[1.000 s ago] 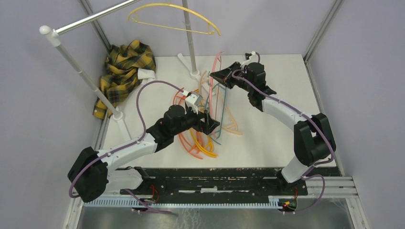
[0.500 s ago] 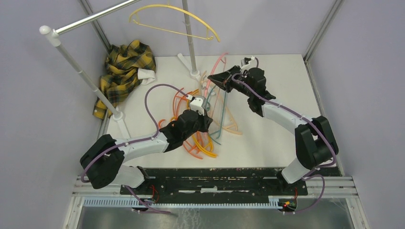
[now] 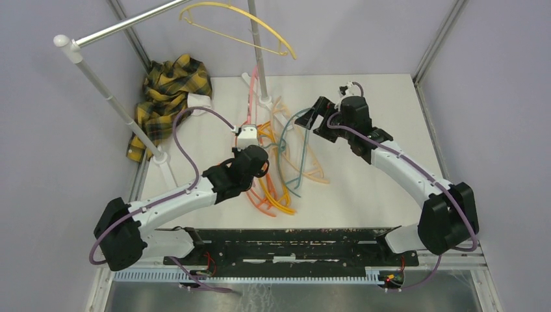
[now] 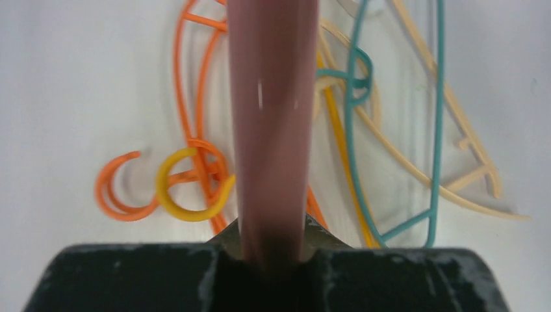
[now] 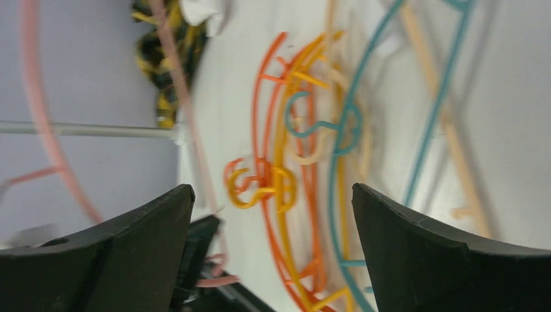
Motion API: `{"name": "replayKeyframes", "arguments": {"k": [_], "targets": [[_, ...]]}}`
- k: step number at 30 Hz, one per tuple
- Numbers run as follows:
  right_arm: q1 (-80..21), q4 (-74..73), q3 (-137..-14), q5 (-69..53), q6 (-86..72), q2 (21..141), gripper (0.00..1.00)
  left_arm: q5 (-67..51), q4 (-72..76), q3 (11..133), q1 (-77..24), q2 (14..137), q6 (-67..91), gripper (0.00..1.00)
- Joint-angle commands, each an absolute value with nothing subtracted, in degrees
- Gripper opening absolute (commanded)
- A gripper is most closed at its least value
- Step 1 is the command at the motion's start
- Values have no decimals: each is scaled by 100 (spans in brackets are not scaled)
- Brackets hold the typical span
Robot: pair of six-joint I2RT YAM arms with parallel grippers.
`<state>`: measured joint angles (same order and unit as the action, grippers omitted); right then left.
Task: Organize the hangers
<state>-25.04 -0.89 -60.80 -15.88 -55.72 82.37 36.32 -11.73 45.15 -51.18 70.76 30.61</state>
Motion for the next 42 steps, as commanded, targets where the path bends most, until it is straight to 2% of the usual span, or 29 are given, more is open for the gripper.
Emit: {"name": "replayKeyframes", "arguments": {"k": [1,4,9,16,22,42], "targets": [[-2465,-1722,-6357,-200,-3738,7798,100,5393,-2850,5337,-5008,6793,4001,3],[-2458,-1909,-6364,-71,-3534,7746,100,5425,-3532,5717,-4599,6955,4195,3],[-2462,-1940,-6366,-115,-3449,7730,100,5101,-3617,5915,-3774,6976,4069,3],[-2415,-2077,-6469,-35,-3310,7740,100,5566,-3954,6944,-2958,7221,3636,3],[-2303,-2029,-6437,-18,-3296,7746,100,5503,-3737,7891,-2841,7429,3326,3],[-1983,-1884,-6582,-237,-3279,8119,100,5456,-3927,10862,-2673,9338,2615,3]]}}
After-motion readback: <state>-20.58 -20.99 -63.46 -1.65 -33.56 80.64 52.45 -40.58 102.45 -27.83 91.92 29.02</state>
